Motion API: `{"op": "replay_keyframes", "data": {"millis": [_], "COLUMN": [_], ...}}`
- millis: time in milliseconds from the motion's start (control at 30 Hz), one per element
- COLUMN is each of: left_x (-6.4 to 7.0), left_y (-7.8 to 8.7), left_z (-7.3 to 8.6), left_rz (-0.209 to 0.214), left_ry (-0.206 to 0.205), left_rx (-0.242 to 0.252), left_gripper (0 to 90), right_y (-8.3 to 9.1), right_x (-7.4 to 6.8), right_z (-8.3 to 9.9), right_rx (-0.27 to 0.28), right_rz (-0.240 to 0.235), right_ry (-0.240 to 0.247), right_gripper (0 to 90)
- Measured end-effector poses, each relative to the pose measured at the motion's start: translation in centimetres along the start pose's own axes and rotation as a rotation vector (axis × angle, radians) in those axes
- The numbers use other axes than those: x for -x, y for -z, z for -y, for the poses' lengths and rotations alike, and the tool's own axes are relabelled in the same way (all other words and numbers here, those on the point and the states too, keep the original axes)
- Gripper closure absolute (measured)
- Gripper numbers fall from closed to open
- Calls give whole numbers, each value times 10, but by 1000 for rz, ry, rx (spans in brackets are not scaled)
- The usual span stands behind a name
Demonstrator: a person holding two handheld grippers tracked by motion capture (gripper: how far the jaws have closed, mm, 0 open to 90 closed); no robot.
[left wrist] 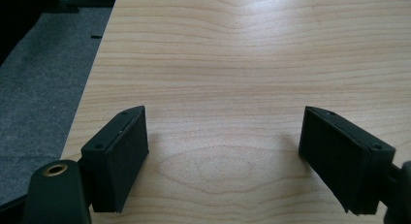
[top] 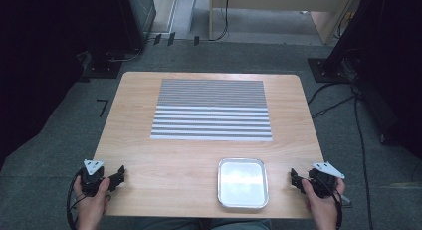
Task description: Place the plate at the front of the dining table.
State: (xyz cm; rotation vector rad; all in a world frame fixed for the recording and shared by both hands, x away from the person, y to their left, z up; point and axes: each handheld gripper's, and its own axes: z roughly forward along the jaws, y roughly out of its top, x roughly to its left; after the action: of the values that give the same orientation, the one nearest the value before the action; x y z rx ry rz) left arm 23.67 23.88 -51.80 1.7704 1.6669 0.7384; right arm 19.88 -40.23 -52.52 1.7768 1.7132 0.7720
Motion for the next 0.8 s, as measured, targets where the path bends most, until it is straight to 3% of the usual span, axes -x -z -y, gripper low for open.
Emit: {"op": "replay_keyframes", "data": {"millis": [167,267,433,800], "left_x": [0,2,10,33], "left_y": [1,1,3,17], "left_z": [-1,-2,-3,-9], "left_rz": [5,-9,-31,-3], "left_ry": [-6,-6,-25,-33], "left_rx": [-14,-20,-18,39], "left_gripper": [179,179,179,179], "right_y": [0,2,4,13], "right_x": [0,1,-2,-12], "right_z": [0,1,2,1], "right_rx": [2,14,22,43], "right_rz": [0,20,17,-18], "right_ry": [1,-20,-11,-18], "right_gripper": [121,139,141,144]}}
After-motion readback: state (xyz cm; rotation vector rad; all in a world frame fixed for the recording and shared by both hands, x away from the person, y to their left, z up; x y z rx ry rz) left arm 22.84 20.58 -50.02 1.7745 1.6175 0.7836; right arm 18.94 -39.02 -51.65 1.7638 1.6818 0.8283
